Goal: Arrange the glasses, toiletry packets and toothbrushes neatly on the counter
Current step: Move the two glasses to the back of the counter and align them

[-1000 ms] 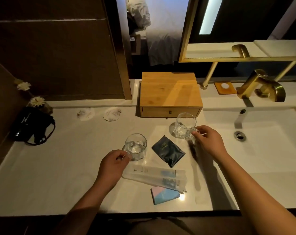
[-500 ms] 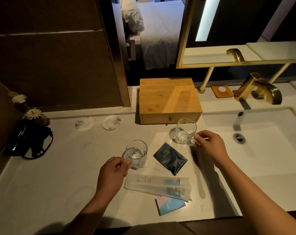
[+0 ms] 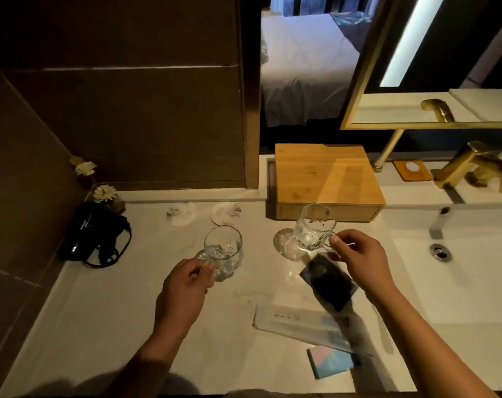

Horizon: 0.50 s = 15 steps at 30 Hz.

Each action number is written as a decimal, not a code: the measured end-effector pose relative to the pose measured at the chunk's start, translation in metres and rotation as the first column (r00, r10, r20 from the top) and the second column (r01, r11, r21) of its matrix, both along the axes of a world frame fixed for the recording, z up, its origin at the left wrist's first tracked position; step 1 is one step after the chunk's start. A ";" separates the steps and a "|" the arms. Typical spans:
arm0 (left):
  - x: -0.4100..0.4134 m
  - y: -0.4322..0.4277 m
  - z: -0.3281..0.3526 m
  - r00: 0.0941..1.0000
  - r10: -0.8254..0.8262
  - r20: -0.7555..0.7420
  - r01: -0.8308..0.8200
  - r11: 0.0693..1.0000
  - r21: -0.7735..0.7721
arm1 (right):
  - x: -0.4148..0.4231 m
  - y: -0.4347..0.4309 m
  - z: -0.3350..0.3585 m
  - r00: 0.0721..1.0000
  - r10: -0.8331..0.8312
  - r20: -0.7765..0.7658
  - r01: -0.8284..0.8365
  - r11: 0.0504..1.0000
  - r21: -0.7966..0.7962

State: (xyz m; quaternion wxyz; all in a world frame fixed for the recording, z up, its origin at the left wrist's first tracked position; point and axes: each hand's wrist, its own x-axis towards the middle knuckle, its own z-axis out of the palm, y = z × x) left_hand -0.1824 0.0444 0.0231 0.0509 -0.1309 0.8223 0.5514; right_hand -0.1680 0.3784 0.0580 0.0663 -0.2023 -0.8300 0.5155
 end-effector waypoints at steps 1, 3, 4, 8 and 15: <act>-0.002 -0.007 0.001 1.000 0.005 -0.001 -0.005 1.000 -0.003 | -0.002 -0.008 0.002 1.000 0.012 -0.004 -0.012 1.000 0.008; -0.005 -0.021 0.002 1.000 0.020 0.005 -0.020 1.000 -0.007 | -0.006 -0.027 0.006 0.999 0.051 -0.015 -0.051 0.999 0.003; -0.007 -0.030 0.002 1.000 0.029 0.009 -0.029 1.000 -0.008 | -0.009 -0.037 0.007 0.998 0.065 -0.017 -0.066 0.998 -0.013; -0.022 -0.063 -0.002 0.998 0.062 0.019 -0.063 0.997 0.035 | -0.023 -0.073 0.008 0.996 0.094 0.004 -0.094 0.995 -0.043; -0.068 -0.096 0.003 0.995 0.102 0.021 -0.103 0.991 0.091 | -0.062 -0.122 0.010 0.992 0.119 0.045 -0.119 0.993 0.004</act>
